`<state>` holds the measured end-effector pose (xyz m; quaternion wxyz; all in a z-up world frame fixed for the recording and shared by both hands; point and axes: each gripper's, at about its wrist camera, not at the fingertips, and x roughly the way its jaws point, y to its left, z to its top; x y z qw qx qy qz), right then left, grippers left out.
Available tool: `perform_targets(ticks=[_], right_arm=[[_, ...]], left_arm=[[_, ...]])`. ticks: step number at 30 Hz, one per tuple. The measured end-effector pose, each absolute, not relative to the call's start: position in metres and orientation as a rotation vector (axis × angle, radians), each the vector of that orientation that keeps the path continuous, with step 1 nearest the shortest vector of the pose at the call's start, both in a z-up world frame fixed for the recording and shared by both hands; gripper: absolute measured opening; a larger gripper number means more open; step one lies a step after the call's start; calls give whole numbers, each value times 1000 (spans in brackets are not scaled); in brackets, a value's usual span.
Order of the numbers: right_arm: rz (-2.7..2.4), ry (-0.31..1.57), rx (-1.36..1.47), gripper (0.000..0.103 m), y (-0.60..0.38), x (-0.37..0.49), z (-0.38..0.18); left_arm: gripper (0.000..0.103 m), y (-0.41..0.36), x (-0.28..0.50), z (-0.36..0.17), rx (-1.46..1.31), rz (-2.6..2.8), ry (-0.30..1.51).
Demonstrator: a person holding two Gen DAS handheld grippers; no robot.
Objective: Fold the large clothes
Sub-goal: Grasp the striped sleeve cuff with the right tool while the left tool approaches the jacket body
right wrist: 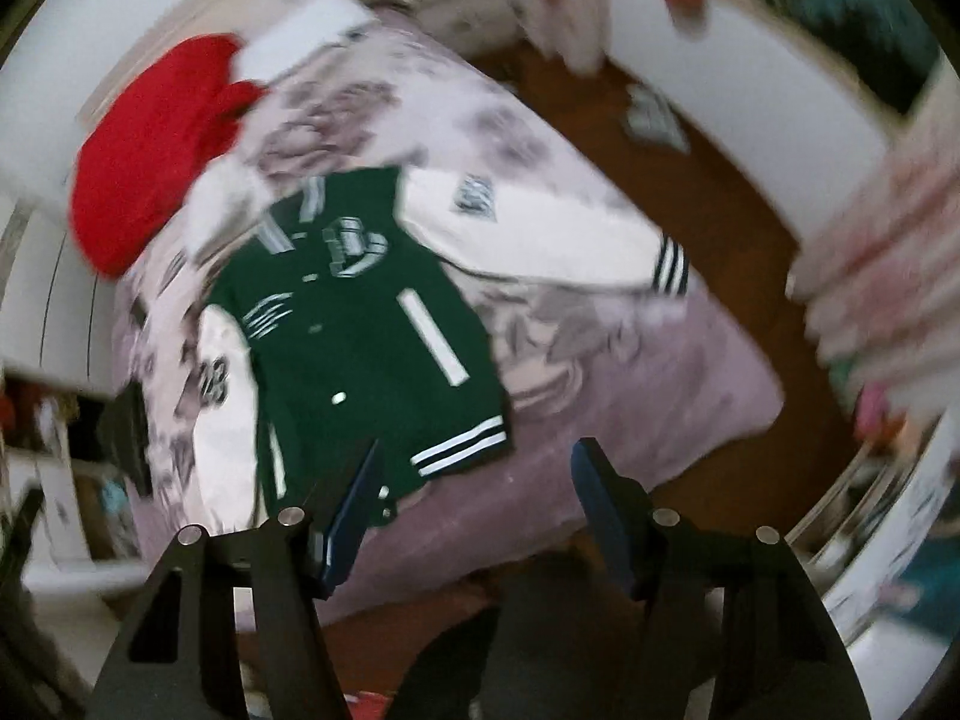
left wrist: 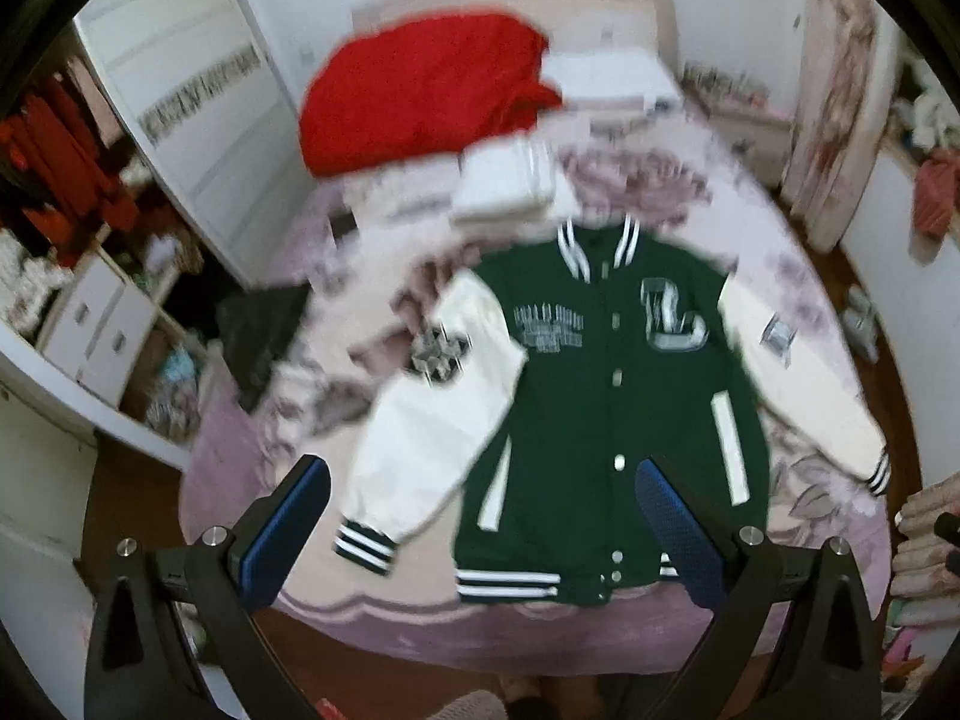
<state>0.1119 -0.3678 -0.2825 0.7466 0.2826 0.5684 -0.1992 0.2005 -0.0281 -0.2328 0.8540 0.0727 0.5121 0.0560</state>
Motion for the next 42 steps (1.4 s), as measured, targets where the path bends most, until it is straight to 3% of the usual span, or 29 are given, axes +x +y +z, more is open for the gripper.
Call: perform_targets(ticks=[2, 10, 14, 18, 19, 21, 22, 23, 26, 35, 42], right_arm=[[-497, 1238, 742, 80, -417, 113, -346], [-561, 1157, 1158, 80, -578, 143, -592], [-603, 987, 1356, 80, -621, 160, -665], [-608, 811, 1481, 80, -644, 182, -698], [-621, 790, 1490, 80, -649, 189, -702], [-657, 752, 1486, 58, -656, 201, -708], [-672, 759, 1487, 28, -658, 206, -708], [-688, 740, 1492, 14, -666, 212, -708], [-699, 730, 1421, 8, -695, 237, -688], [-625, 741, 1127, 6, -771, 350, -593], [-499, 722, 911, 6, -710, 419, -494]], left_arm=[[103, -40, 215, -275, 158, 144, 1135], [103, -74, 262, -448, 190, 296, 1292], [103, -91, 283, -498, 193, 336, 1345], [103, -108, 307, -521, 194, 330, 1338], [103, -112, 312, -524, 204, 325, 1330], [103, -123, 328, -531, 234, 307, 1315], [103, -128, 335, -533, 250, 300, 1306], [103, -132, 341, -534, 262, 294, 1298], [103, -146, 365, -538, 279, 253, 1282], [103, -156, 420, -573, 284, 213, 1288], [103, -141, 425, -600, 205, 108, 1371]])
